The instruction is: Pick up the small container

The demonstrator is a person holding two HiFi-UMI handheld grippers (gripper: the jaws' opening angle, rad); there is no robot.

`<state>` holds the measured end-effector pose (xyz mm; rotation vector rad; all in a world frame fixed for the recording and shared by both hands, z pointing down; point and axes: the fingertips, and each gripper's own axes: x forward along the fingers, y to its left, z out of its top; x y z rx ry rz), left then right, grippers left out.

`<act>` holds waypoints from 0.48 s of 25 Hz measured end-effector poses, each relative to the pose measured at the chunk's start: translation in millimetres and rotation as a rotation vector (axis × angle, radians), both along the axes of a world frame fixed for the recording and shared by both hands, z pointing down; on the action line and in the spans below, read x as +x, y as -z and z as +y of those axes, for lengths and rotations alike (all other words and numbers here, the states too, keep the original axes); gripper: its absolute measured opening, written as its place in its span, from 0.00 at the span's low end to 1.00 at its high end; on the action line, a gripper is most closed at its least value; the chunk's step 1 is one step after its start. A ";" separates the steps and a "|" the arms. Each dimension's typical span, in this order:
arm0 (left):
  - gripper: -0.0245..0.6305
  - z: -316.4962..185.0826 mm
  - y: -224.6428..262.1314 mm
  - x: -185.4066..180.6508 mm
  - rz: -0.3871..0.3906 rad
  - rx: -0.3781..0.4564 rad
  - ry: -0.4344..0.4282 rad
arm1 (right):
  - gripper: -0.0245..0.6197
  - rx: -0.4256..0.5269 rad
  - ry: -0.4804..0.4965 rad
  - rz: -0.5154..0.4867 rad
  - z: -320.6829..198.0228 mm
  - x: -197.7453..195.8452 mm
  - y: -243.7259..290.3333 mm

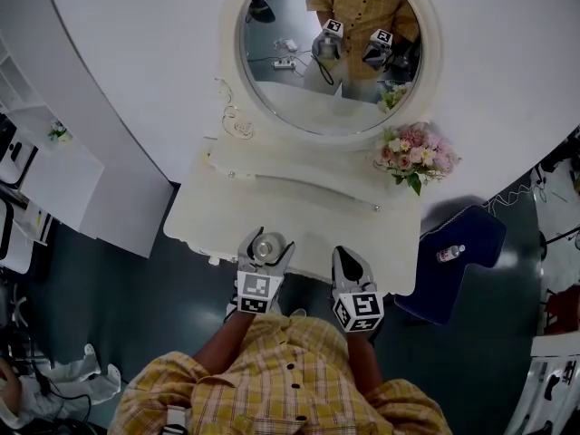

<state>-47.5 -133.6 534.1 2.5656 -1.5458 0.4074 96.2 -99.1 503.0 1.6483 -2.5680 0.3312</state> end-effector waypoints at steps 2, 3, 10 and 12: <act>0.57 -0.3 1.6 0.4 -0.001 0.003 -0.002 | 0.04 -0.003 -0.002 -0.001 1.1 1.7 -0.8; 0.57 -0.4 2.9 1.1 -0.002 0.005 -0.004 | 0.04 -0.005 -0.003 -0.002 1.7 2.6 -1.2; 0.57 1.8 8.3 3.8 -0.001 0.014 -0.014 | 0.04 -0.010 -0.008 -0.001 5.5 4.6 -5.5; 0.57 3.4 7.5 3.8 0.004 0.012 -0.014 | 0.04 -0.012 -0.013 -0.001 6.3 6.1 -7.2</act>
